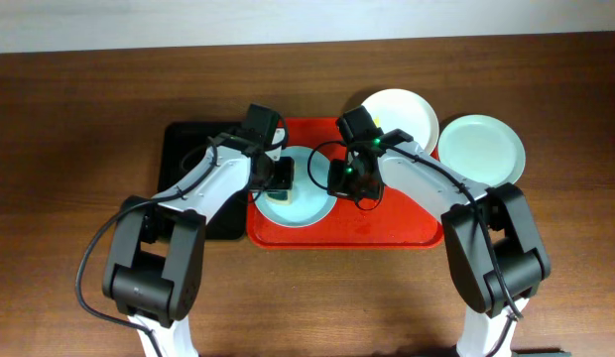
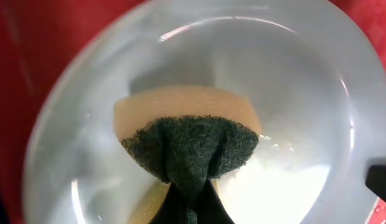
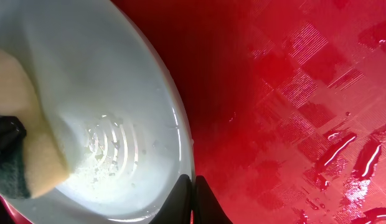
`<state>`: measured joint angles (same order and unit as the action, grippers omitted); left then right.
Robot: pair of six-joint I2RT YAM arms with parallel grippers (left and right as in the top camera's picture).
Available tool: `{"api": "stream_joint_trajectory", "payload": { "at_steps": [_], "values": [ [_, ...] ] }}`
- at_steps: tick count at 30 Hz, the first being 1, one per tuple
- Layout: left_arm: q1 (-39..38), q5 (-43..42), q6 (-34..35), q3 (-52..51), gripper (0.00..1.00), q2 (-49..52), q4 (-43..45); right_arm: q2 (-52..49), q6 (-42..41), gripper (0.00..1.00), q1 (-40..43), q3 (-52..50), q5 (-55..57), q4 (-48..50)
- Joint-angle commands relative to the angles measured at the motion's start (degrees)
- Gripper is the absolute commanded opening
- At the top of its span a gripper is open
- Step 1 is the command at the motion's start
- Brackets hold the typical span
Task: Clean dirty plates on tray and stack at the side
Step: 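Scrub the stained white plate with the sponge while right gripper holds rim, then lift the sponge with the left gripper back over the black tray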
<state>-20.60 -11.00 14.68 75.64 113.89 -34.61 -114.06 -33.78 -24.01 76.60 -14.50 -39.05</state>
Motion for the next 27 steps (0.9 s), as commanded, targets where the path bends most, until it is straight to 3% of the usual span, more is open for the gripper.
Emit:
{"api": "stream_joint_trajectory", "payload": {
  "at_steps": [1, 9, 14, 22, 27],
  "values": [
    [-2.43, -1.92, 1.16, -0.72, 0.00, 0.02, 0.33, -0.63, 0.50, 0.04, -0.35, -0.20, -0.09, 0.07],
    [-5.01, -8.66, 1.16, -0.28, 0.00, -0.96, 0.52, -0.63, 0.50, 0.04, -0.35, -0.20, -0.07, 0.07],
    [-3.02, -8.24, 1.11, 0.11, 0.00, -8.96, 0.35, -0.63, 0.50, 0.04, -0.35, -0.20, -0.07, 0.09],
    [7.89, 4.11, -1.09, 0.11, 0.00, -26.75, -6.99, -0.63, 0.50, 0.05, -0.35, -0.20, -0.07, -0.13],
    [14.64, 10.40, -3.43, -0.24, 0.00, -27.34, -14.78, -0.63, 0.50, 0.05, -0.35, -0.20, -0.04, -0.09]
  ]
}}
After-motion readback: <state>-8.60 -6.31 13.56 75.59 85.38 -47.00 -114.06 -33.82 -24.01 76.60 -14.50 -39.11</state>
